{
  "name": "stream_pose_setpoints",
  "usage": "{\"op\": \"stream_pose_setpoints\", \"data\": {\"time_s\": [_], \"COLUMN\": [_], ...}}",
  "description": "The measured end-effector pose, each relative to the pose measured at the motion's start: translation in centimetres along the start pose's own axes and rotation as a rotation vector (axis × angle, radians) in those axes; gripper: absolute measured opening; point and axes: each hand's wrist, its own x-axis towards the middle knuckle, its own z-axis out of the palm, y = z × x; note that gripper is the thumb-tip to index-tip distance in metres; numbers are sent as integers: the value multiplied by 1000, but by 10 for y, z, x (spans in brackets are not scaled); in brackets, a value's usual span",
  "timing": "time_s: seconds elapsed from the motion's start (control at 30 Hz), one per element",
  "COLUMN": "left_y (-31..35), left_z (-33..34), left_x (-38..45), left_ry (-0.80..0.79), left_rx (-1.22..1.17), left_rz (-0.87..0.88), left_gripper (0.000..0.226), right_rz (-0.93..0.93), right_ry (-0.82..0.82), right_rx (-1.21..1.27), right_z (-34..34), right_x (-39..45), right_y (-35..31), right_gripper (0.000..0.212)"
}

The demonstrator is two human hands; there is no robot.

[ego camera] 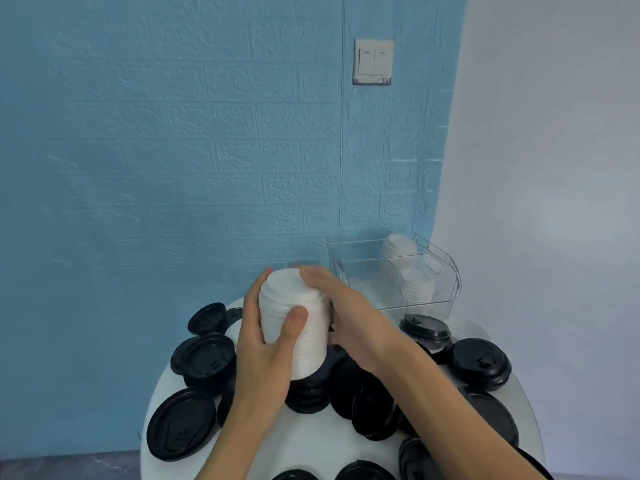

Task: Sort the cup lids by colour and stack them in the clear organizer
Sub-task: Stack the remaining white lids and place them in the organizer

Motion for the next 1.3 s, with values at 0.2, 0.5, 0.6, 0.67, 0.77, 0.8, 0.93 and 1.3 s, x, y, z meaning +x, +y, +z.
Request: {"op": "stream_pose_setpoints", "data": {"time_s": [0.2,0.5,0.6,0.67,0.77,0.8,0.93,1.3], "left_y": [16,-14,-19,-20,-28,-32,-56,-126], "left_z": [65,164,188,202,220,226,245,251], "left_x": [52,119,147,167,198,209,244,267], "left_ry": [-186,-360,-393,-394,-397,-410,-468,-494], "left_rx": [13,154,91,64,27,19,-23,-41], "left_rz": [42,-52,-87,-120,-149,-160,-236,-352], "left_gripper": [65,75,60,58,58,58,60,58], "right_rz": [-159,-188,-193,-203,-223,-223,-195,-64], "right_ry": [268,519,558,595,644,653,652,617], "right_rx": [77,69,53,34,15,8,6,42], "right_z": [-45,-139,-166,-179,-198,-206,-241,-284], "right_x": [4,47,70,84,109,119,165,226], "right_y": [-40,-62,-68,-75,-84,-85,-75,-13], "right_gripper": [31,58,61,49,42,45,72,64]}}
